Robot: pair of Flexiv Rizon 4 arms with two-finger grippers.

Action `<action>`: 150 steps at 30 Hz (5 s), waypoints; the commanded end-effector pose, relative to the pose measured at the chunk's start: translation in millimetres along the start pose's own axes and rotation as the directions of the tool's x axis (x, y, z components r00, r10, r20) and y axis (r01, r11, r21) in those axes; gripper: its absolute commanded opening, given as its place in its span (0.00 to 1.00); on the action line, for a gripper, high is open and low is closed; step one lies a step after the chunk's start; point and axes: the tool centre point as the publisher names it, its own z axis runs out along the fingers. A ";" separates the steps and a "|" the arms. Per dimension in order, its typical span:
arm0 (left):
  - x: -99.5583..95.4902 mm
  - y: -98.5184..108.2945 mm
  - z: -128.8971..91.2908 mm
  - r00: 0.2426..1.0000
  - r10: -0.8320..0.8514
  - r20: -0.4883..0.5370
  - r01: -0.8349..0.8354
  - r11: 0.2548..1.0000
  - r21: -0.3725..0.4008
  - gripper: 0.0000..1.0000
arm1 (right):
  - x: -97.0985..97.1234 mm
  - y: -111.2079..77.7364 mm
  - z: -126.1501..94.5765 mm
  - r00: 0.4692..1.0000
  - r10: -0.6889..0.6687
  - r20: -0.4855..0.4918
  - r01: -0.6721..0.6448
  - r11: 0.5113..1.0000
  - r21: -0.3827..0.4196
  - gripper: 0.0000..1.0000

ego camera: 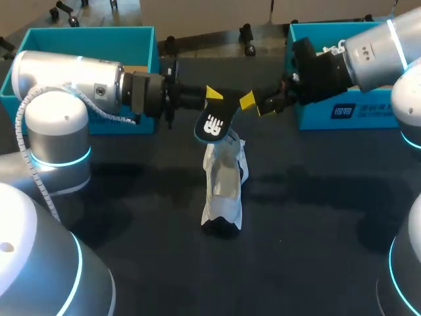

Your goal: Take the shoe out of the shoebox, open the shoe tongue, remove and reinsert the insole, then place the shoe into the shoebox

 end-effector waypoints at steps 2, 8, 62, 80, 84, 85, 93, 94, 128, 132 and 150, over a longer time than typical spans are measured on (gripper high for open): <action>-0.1 -5.4 -5.1 1.000 -0.023 -0.013 0.023 1.000 0.004 0.00 | 5.4 0.9 -5.2 0.995 -0.037 0.089 0.034 0.999 0.028 1.00; -0.5 -8.1 -7.3 1.000 -0.024 0.000 0.024 1.000 -0.007 0.00 | 0.7 -2.8 -8.0 0.990 0.022 0.141 -0.024 1.000 0.013 1.00; 5.6 -40.5 -46.2 0.969 -0.244 -0.050 0.248 0.962 0.113 0.00 | 13.0 -49.7 -1.7 0.893 -0.335 0.300 0.273 0.934 0.231 1.00; 36.6 -72.3 -50.8 0.949 -0.311 -0.050 0.315 0.939 0.137 0.00 | 19.2 -55.4 18.0 0.813 -0.515 0.271 0.434 0.847 0.307 1.00; 43.3 -76.7 -50.7 0.951 -0.306 -0.036 0.308 0.942 0.136 0.00 | 18.7 -60.9 23.4 0.807 -0.531 0.260 0.449 0.836 0.314 1.00; 45.4 -77.4 -50.3 0.951 -0.307 -0.030 0.308 0.941 0.140 0.00 | 18.2 -62.6 23.9 0.801 -0.537 0.264 0.454 0.833 0.315 1.00; 65.9 -74.9 -37.3 0.948 -0.315 -0.045 0.318 0.938 0.140 0.00 | 14.1 -70.9 26.3 0.787 -0.552 0.274 0.465 0.824 0.325 1.00; 68.3 -73.8 -35.6 0.948 -0.315 -0.045 0.318 0.938 0.140 0.00 | 13.7 -72.0 26.1 0.787 -0.552 0.275 0.465 0.824 0.324 1.00; 83.6 -66.4 -28.4 0.950 -0.311 -0.040 0.313 0.943 0.113 0.00 | 7.9 -81.4 24.7 0.807 -0.510 0.297 0.423 0.851 0.311 1.00; 83.6 -66.4 -28.4 0.950 -0.311 -0.040 0.313 0.943 0.113 0.00 | 7.9 -81.4 24.7 0.807 -0.510 0.297 0.423 0.851 0.311 1.00; 99.1 -67.9 -23.6 0.906 -0.423 -0.025 0.422 0.893 0.155 0.00 | -5.3 -91.1 24.0 0.649 -0.722 0.241 0.597 0.679 0.426 1.00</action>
